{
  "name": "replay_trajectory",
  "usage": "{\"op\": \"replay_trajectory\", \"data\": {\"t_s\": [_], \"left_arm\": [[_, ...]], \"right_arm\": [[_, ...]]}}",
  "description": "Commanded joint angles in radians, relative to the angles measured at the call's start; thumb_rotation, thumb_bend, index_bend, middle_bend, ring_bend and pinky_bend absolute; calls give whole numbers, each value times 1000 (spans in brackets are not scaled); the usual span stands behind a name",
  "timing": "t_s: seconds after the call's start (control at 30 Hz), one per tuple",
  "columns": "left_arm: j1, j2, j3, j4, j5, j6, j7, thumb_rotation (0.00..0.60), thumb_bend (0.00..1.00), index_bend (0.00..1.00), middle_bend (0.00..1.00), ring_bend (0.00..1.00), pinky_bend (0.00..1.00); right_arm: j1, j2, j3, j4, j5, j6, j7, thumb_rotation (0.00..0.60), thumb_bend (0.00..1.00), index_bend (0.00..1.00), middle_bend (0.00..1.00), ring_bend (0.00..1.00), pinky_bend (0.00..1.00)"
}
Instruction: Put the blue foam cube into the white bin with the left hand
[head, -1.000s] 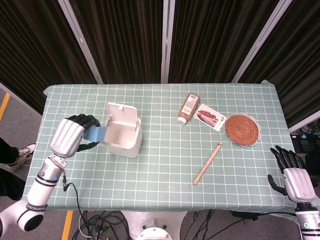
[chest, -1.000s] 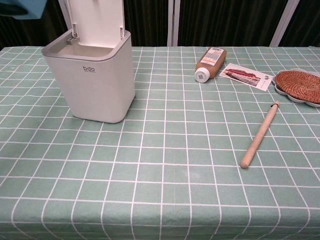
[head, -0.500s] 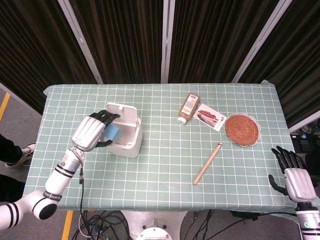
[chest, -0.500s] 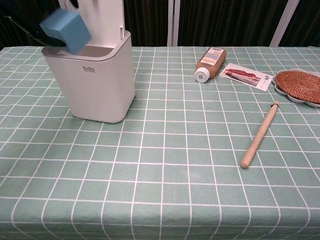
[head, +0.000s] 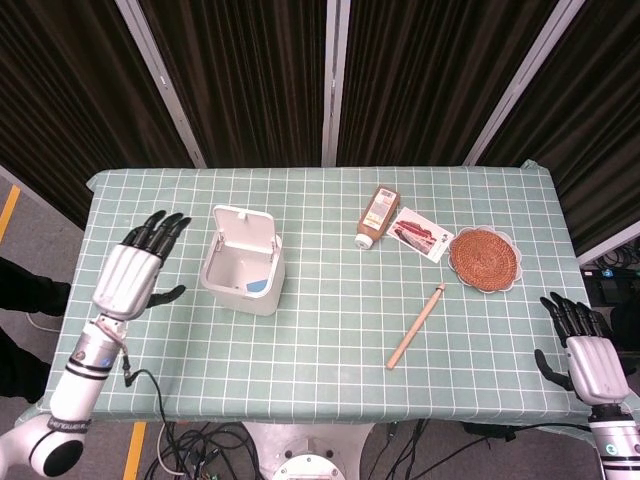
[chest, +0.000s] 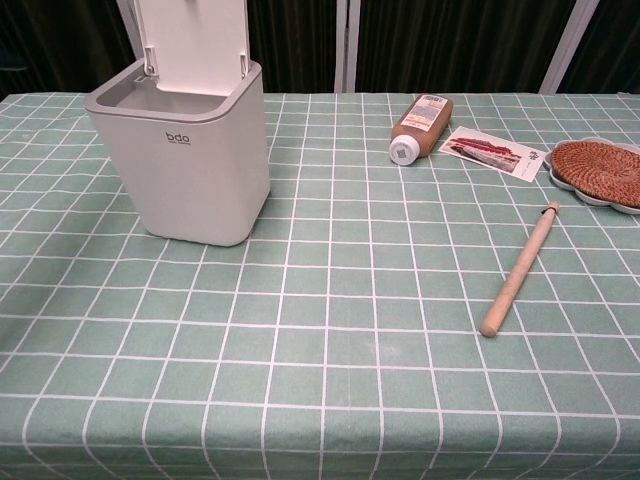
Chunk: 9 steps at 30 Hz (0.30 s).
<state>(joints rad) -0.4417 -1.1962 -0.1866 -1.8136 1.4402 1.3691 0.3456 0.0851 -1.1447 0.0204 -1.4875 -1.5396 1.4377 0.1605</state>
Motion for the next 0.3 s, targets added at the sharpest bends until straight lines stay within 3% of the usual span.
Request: {"op": "replay_trajectory", "data": {"t_s": [0.03, 0.17, 0.3], "left_arm": [[125, 22, 103, 13, 4, 97, -12, 600, 17, 107, 120, 72, 284], [216, 0, 178, 94, -12, 131, -62, 600, 3, 102, 106, 44, 219], [268, -26, 208, 175, -26, 147, -95, 600, 0, 46, 6, 0, 103]], "right_arm": [[-1, 2, 1, 2, 0, 4, 0, 600, 339, 0, 0, 0, 0], [-5, 2, 2, -5, -5, 16, -5, 600, 338, 0, 0, 0, 0], [-9, -7, -2, -17, -9, 22, -39, 600, 334, 0, 0, 0, 0]]}}
